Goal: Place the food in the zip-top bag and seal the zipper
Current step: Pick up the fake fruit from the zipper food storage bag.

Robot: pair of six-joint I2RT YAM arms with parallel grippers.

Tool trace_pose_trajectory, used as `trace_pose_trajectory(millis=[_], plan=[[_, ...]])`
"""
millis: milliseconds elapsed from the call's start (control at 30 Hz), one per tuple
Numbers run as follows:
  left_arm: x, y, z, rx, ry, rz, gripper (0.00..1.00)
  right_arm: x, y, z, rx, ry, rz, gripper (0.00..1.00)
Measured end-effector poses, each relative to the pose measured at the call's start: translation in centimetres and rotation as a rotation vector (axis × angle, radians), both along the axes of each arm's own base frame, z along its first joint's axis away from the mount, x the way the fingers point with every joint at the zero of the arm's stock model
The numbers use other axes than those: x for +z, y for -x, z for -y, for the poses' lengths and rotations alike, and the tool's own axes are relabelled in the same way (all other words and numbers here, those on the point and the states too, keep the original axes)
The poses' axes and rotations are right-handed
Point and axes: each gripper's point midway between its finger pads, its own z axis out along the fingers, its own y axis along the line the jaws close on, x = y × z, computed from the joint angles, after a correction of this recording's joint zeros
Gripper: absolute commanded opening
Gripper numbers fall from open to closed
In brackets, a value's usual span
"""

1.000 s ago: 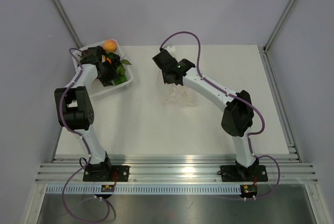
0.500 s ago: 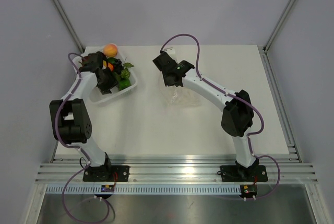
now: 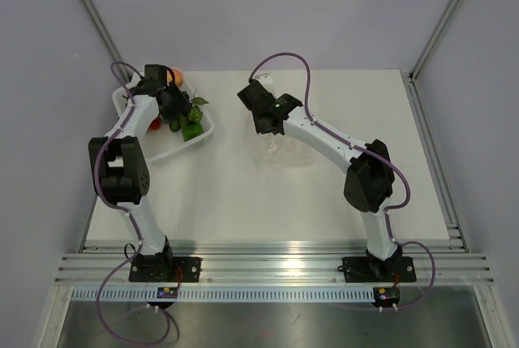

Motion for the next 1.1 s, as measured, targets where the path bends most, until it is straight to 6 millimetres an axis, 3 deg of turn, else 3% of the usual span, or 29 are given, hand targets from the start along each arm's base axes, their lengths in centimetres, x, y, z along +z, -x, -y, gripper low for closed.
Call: trace_pose_trajectory(millis=[100, 200, 400, 467, 767, 1100], plan=[[-2.8, -0.4, 0.0, 0.015, 0.009, -0.052, 0.52, 0.0, 0.0, 0.0, 0.0, 0.0, 0.0, 0.0], [-4.6, -0.5, 0.1, 0.029, 0.02, -0.089, 0.37, 0.0, 0.0, 0.0, 0.0, 0.0, 0.0, 0.0], [-4.5, -1.0, 0.1, 0.038, 0.026, -0.066, 0.15, 0.0, 0.0, 0.0, -0.001, 0.0, -0.001, 0.0], [-4.2, -0.9, 0.1, 0.035, 0.023, -0.061, 0.02, 0.0, 0.0, 0.0, -0.002, 0.0, -0.001, 0.0], [1.1, -0.3, 0.0, 0.014, 0.002, 0.042, 0.0, 0.2, 0.1, 0.0, -0.008, -0.01, 0.001, 0.0], [6.3, 2.6, 0.3, -0.032, -0.005, 0.093, 0.0, 0.5, 0.4, 0.3, -0.018, -0.019, -0.001, 0.0]])
